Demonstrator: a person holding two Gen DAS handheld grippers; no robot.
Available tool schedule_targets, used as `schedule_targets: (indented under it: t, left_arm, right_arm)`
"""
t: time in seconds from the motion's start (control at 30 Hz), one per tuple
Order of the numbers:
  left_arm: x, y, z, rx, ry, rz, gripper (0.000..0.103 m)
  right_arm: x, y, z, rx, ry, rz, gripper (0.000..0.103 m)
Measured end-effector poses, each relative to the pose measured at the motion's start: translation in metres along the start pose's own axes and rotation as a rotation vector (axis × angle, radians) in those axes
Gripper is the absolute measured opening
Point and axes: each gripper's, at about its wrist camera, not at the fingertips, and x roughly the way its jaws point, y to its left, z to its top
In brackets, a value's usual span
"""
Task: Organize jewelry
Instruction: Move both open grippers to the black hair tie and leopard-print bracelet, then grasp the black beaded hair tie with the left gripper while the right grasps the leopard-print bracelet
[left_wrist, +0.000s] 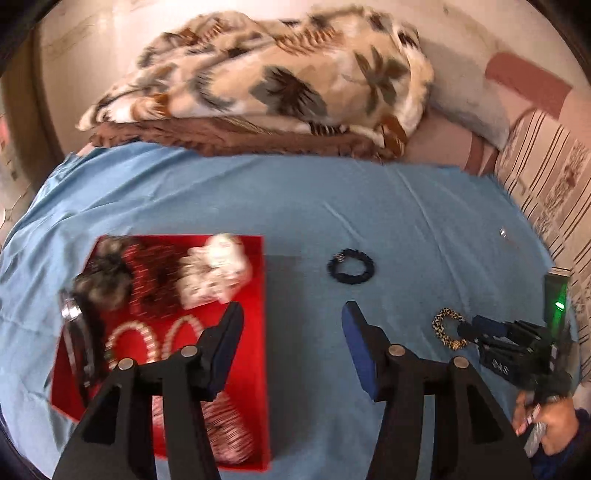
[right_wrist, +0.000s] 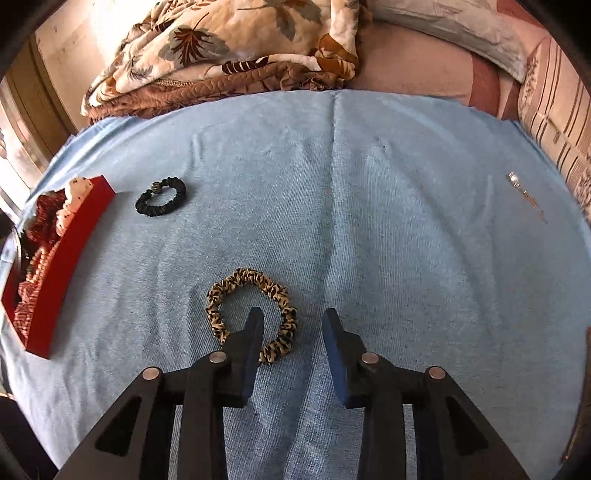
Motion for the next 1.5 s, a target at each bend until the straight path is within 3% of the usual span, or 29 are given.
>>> schedule_targets:
  t: [0.3, 0.47, 0.6, 0.67, 0.73, 0.77, 0.93, 1.0, 1.17, 1.3, 1.5]
  left_arm:
    - [0.104, -0.031, 0.035, 0.025, 0.166, 0.092, 0.054]
    - [0.14, -0.044, 0.04, 0.118, 0.195, 0.172, 0.054]
    - [0.157, -0.05, 0.043, 0.16, 0.207, 0.189, 0.054]
    - [0.158, -0.049, 0.044, 0.137, 0.209, 0.179, 0.051]
    - [0.156, -0.045, 0.041, 0.069, 0.247, 0.111, 0.036]
    - [0.153, -0.046, 0.039, 0.053, 0.26, 0.086, 0.036]
    - [0.127, -0.075, 0.012, 0.15, 0.339, -0.061, 0.031]
    - [0.115, -0.08, 0.007, 0.164, 0.334, -0.091, 0.031]
    - [0.095, -0.083, 0.009, 0.211, 0.229, -0.033, 0.031]
    - [0.104, -0.085, 0.017, 0.203, 0.22, -0.033, 0.031]
    - [0.134, -0.103, 0.016, 0.313, 0.266, -0.077, 0.034]
  right_arm:
    - [0.003, -0.001, 0.006, -0.005, 0.031, 0.093, 0.036]
    - [0.009, 0.001, 0.011, -0.009, 0.044, 0.11, 0.036]
    - [0.013, 0.003, 0.014, -0.019, 0.05, 0.104, 0.036]
    - [0.014, 0.004, 0.015, -0.021, 0.05, 0.101, 0.036]
    - [0.014, 0.003, 0.015, -0.016, 0.054, 0.104, 0.036]
    - [0.014, 0.003, 0.015, -0.012, 0.057, 0.106, 0.036]
    - [0.014, -0.001, 0.014, 0.012, 0.069, 0.118, 0.036]
    - [0.012, -0.003, 0.013, 0.026, 0.073, 0.129, 0.036]
    - [0.012, -0.009, 0.011, 0.071, 0.081, 0.162, 0.036]
    - [0.012, -0.01, 0.011, 0.079, 0.081, 0.167, 0.036]
    - [0.013, -0.01, 0.011, 0.076, 0.08, 0.165, 0.036]
